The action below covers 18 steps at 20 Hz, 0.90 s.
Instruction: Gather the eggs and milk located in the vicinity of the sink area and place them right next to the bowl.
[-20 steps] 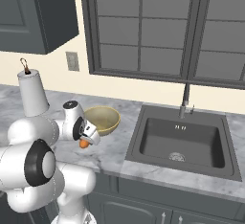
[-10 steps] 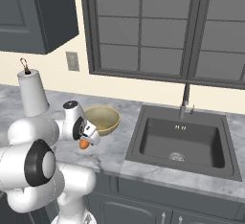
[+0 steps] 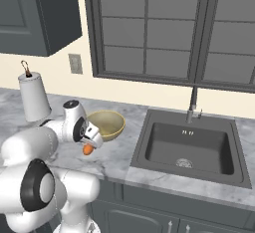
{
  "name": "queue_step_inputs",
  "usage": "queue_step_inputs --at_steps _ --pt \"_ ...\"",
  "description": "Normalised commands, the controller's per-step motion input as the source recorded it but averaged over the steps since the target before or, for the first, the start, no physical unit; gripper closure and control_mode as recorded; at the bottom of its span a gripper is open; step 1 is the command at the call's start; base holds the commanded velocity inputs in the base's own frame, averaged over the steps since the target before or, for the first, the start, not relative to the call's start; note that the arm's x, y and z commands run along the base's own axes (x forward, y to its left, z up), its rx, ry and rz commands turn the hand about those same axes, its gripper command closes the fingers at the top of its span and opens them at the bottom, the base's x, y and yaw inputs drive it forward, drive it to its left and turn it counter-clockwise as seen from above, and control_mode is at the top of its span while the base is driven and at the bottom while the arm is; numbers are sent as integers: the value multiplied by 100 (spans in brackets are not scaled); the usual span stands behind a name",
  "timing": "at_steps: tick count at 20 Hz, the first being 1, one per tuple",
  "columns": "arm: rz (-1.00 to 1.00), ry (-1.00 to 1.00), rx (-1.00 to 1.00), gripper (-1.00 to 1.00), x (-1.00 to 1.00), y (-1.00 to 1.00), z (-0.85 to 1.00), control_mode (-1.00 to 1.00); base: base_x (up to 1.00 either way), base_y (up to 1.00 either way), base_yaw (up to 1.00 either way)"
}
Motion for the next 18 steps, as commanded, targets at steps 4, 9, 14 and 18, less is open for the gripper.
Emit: queue_step_inputs --at_steps 4,9,14,18 --pt "0 0 0 -100 -28 0 5 -100 0 0 0" --pt "0 0 0 -100 -43 -7 2 -100 0 0 0" --pt "0 5 5 -100 -2 -73 0 -100 0 0 0" --pt "0 2 6 -100 0 -99 0 -100 0 0 0"
